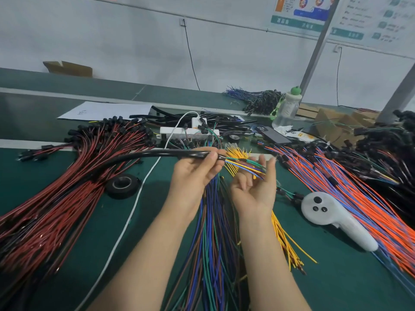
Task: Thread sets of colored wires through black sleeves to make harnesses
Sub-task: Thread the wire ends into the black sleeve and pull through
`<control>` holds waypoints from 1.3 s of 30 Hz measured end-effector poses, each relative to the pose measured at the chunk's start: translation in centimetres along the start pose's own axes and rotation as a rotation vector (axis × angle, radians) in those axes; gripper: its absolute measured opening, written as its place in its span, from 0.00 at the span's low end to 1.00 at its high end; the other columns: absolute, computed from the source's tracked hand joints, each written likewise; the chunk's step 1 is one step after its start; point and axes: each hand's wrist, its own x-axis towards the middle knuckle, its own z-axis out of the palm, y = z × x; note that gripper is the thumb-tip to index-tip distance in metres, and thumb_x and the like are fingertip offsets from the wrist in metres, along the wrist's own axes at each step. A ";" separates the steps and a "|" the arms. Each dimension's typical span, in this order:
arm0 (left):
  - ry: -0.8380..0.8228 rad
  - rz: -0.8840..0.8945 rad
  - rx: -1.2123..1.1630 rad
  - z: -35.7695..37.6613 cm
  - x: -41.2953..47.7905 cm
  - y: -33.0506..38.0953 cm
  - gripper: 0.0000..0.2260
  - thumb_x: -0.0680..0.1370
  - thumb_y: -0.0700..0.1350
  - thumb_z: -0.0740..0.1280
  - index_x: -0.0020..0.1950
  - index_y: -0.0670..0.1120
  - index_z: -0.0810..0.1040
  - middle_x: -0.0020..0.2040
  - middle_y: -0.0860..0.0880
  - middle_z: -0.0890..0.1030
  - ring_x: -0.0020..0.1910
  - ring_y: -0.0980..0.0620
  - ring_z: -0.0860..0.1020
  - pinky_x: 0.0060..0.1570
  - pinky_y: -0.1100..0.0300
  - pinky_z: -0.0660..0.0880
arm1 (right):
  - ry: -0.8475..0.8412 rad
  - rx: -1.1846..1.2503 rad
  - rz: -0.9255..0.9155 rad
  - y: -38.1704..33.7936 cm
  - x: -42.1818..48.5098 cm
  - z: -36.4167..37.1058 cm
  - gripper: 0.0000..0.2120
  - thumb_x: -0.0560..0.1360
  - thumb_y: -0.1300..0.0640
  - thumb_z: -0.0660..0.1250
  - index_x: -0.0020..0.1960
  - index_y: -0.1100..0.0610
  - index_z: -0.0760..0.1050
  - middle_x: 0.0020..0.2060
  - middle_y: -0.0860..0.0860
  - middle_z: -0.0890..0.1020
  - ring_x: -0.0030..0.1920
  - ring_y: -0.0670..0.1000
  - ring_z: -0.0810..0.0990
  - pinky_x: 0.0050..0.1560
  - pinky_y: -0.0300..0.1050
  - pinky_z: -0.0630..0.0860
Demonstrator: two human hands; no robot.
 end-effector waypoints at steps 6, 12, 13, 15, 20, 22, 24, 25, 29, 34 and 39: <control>0.011 -0.001 0.114 0.4 -0.4 -0.9 0.07 0.78 0.36 0.63 0.44 0.43 0.78 0.38 0.52 0.83 0.35 0.60 0.80 0.38 0.70 0.76 | 0.071 -0.202 -0.040 1.0 -0.1 0.7 0.14 0.82 0.52 0.57 0.40 0.58 0.68 0.30 0.50 0.73 0.17 0.41 0.60 0.17 0.31 0.59; 0.001 -0.028 0.090 0.3 -0.4 -0.8 0.04 0.77 0.38 0.64 0.46 0.42 0.79 0.40 0.50 0.82 0.34 0.60 0.78 0.37 0.69 0.76 | 0.052 -0.138 -0.015 1.7 -0.4 1.0 0.15 0.82 0.53 0.56 0.39 0.58 0.67 0.28 0.51 0.74 0.17 0.41 0.61 0.17 0.31 0.60; -0.016 -0.038 0.068 0.3 -0.4 -0.6 0.05 0.77 0.40 0.64 0.47 0.42 0.79 0.41 0.49 0.82 0.33 0.61 0.76 0.35 0.69 0.75 | 0.057 -0.103 -0.009 1.6 -0.5 1.0 0.15 0.82 0.53 0.57 0.39 0.58 0.67 0.28 0.50 0.74 0.17 0.41 0.61 0.17 0.31 0.60; -0.033 -0.078 -0.019 0.1 -0.4 0.1 0.07 0.77 0.42 0.63 0.50 0.44 0.79 0.43 0.51 0.82 0.28 0.61 0.72 0.29 0.70 0.73 | 0.084 -0.057 -0.019 1.5 -0.5 1.0 0.14 0.82 0.52 0.58 0.39 0.58 0.67 0.30 0.51 0.72 0.18 0.42 0.61 0.17 0.30 0.61; 0.034 -0.139 -0.268 -0.5 0.0 1.4 0.09 0.76 0.45 0.62 0.44 0.43 0.81 0.42 0.49 0.84 0.26 0.61 0.72 0.28 0.71 0.73 | 0.120 -0.026 -0.042 1.1 -0.5 1.0 0.14 0.81 0.52 0.59 0.39 0.57 0.67 0.33 0.51 0.66 0.19 0.42 0.63 0.18 0.30 0.63; 0.049 -0.138 -0.286 -0.2 0.0 1.3 0.14 0.77 0.45 0.62 0.36 0.44 0.83 0.41 0.47 0.84 0.26 0.61 0.73 0.30 0.72 0.74 | 0.112 -0.061 -0.040 1.2 -0.5 1.1 0.14 0.81 0.52 0.59 0.39 0.57 0.67 0.34 0.52 0.70 0.19 0.42 0.62 0.19 0.30 0.63; 0.055 -0.139 -0.313 -0.1 0.0 1.3 0.15 0.76 0.45 0.62 0.32 0.45 0.83 0.41 0.47 0.84 0.27 0.61 0.74 0.31 0.72 0.75 | 0.091 -0.118 -0.057 1.3 -0.6 1.1 0.14 0.81 0.52 0.58 0.39 0.57 0.67 0.33 0.52 0.71 0.19 0.42 0.62 0.19 0.30 0.63; 0.055 -0.138 -0.326 -0.2 0.0 1.2 0.15 0.75 0.46 0.63 0.32 0.45 0.83 0.41 0.47 0.84 0.27 0.61 0.74 0.32 0.72 0.75 | 0.083 -0.151 -0.071 1.4 -0.6 1.1 0.15 0.82 0.52 0.58 0.39 0.57 0.67 0.33 0.51 0.71 0.19 0.42 0.62 0.19 0.31 0.63; 0.005 -0.134 -0.220 0.5 -0.2 0.3 0.12 0.78 0.44 0.60 0.41 0.41 0.78 0.41 0.46 0.84 0.29 0.60 0.76 0.33 0.70 0.76 | 0.073 -0.304 -0.120 2.3 -0.6 1.2 0.16 0.82 0.52 0.58 0.38 0.58 0.68 0.31 0.52 0.71 0.19 0.42 0.64 0.19 0.32 0.64; -0.018 -0.127 -0.148 1.0 -0.4 -0.3 0.11 0.78 0.44 0.59 0.42 0.40 0.76 0.40 0.47 0.84 0.29 0.59 0.77 0.33 0.69 0.77 | 0.052 -0.383 -0.026 2.6 -0.7 1.0 0.11 0.80 0.48 0.60 0.45 0.53 0.76 0.33 0.49 0.75 0.27 0.45 0.66 0.22 0.33 0.63; -0.025 -0.096 -0.183 0.6 -0.3 0.4 0.11 0.79 0.43 0.59 0.41 0.41 0.76 0.39 0.46 0.84 0.30 0.60 0.76 0.33 0.69 0.76 | 0.005 -0.051 0.001 0.3 -0.6 0.6 0.11 0.78 0.46 0.62 0.43 0.52 0.73 0.31 0.48 0.76 0.18 0.43 0.56 0.19 0.33 0.52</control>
